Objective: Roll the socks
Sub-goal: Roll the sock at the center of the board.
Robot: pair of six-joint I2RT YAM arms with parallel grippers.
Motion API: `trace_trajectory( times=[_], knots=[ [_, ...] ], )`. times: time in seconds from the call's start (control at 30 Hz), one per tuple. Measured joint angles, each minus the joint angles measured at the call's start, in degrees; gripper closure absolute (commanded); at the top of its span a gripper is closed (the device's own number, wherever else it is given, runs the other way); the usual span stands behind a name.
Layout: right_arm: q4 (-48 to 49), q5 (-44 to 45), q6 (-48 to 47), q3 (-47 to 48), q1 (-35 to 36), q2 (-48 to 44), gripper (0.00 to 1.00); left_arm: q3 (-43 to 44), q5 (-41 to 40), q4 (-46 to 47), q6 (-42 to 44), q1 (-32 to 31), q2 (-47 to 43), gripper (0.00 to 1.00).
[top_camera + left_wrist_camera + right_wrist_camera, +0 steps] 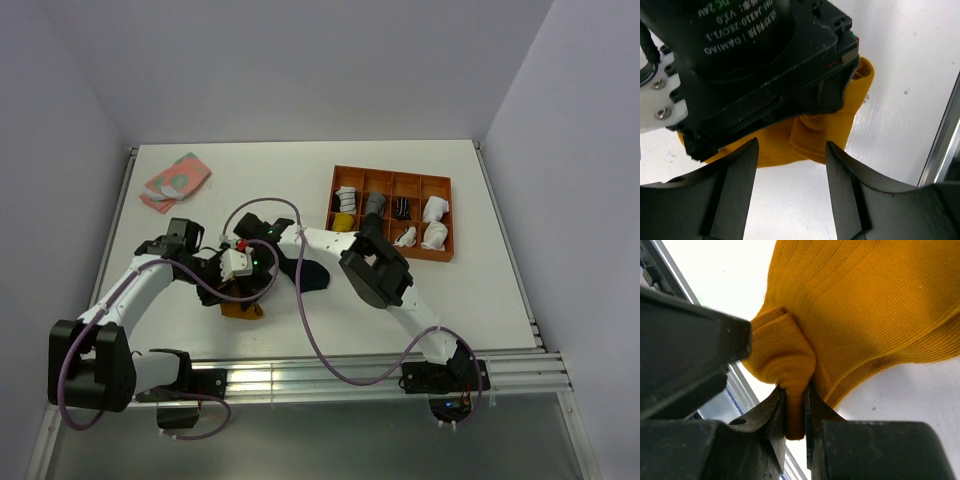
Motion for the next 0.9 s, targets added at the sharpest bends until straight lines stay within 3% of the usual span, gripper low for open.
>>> trace_trajectory(
  times=[0.9],
  knots=[
    [0.8, -1.6, 3.0, -1.6, -0.9, 0.0, 0.96, 0.9, 2.4, 1.4, -2.6, -2.0, 7.2, 0.44]
  ],
)
